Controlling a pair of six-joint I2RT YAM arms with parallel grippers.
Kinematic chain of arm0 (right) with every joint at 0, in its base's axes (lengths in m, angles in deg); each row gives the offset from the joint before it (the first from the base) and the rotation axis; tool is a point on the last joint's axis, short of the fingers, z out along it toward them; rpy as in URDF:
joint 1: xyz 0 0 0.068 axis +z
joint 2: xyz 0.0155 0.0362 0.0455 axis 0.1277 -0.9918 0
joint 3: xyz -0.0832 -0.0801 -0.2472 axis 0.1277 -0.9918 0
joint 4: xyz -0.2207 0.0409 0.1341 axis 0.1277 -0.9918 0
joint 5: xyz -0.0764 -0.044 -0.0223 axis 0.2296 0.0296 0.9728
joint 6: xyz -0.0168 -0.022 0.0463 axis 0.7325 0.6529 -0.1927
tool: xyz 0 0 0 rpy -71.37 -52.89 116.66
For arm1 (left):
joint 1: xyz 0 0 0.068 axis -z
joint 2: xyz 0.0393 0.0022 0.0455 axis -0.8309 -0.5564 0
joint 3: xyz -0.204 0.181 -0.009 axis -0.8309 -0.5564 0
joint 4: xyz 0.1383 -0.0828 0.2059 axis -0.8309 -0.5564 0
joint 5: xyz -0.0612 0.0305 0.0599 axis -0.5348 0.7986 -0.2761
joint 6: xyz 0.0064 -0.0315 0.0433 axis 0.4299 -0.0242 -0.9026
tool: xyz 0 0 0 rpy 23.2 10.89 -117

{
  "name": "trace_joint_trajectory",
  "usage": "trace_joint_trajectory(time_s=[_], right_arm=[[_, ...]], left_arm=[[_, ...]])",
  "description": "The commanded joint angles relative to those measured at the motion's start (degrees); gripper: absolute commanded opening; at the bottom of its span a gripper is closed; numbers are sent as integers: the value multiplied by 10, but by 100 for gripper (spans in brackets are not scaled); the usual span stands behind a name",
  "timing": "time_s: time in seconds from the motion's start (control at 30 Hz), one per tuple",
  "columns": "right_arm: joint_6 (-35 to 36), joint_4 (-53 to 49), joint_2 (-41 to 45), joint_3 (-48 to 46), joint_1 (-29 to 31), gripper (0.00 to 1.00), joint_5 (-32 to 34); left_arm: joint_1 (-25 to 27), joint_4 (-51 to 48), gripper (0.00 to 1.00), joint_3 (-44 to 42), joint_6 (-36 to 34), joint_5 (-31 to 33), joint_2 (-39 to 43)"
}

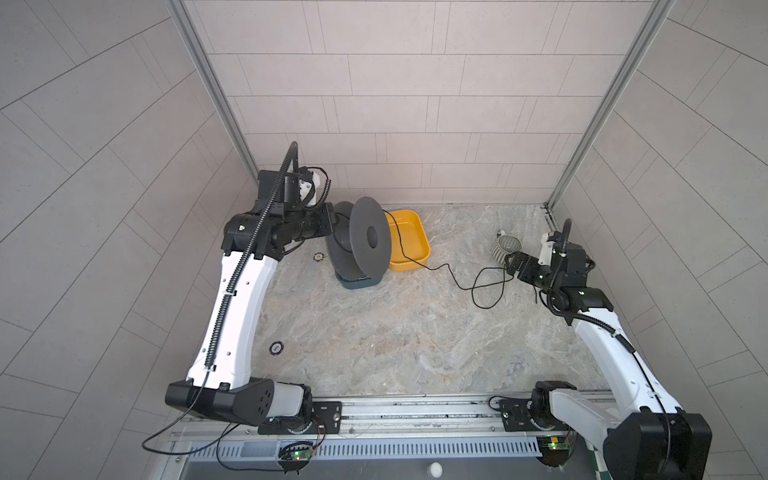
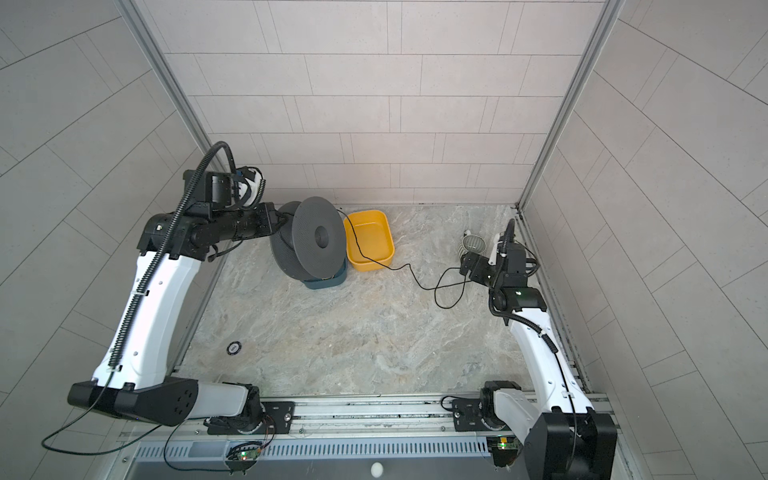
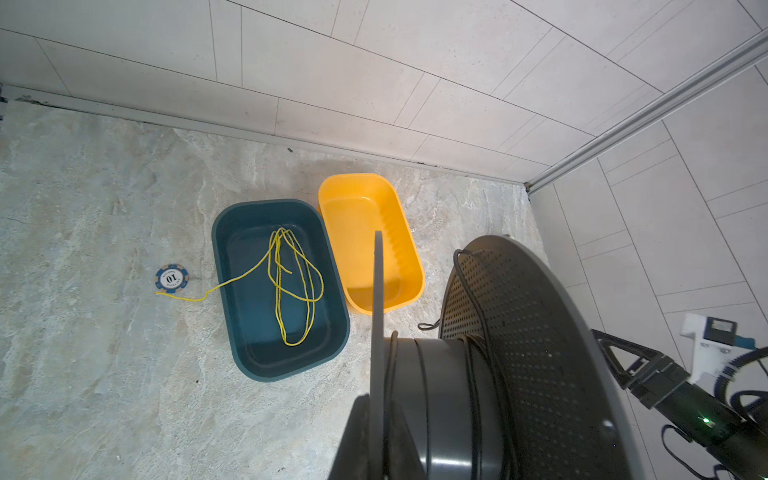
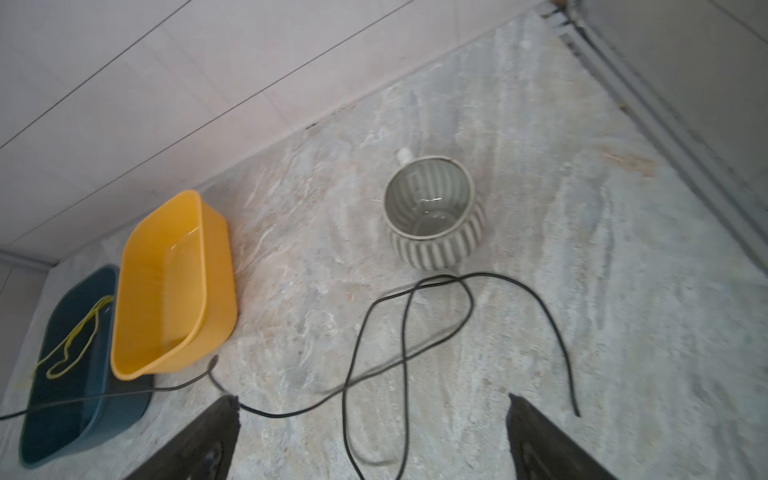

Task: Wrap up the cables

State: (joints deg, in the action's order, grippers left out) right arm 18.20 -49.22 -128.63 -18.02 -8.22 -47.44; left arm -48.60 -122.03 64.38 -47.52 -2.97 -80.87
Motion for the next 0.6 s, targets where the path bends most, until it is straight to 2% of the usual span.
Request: trace_joint_trajectory(time_s=[0.0, 0.27, 0.43, 0.57], right_arm=[[57, 54, 3, -8, 48, 95, -20], [140, 118, -43, -19, 154, 72, -39], [196, 137, -74, -12, 199, 70, -73], [213, 168, -87, -19, 219, 71, -100]], left_arm=[[4, 36, 0, -7, 1, -45, 33], [4, 48, 0, -25, 20, -76, 48], [4, 44, 0, -30, 16, -76, 57], [5, 40, 0, -24, 16, -80, 56]])
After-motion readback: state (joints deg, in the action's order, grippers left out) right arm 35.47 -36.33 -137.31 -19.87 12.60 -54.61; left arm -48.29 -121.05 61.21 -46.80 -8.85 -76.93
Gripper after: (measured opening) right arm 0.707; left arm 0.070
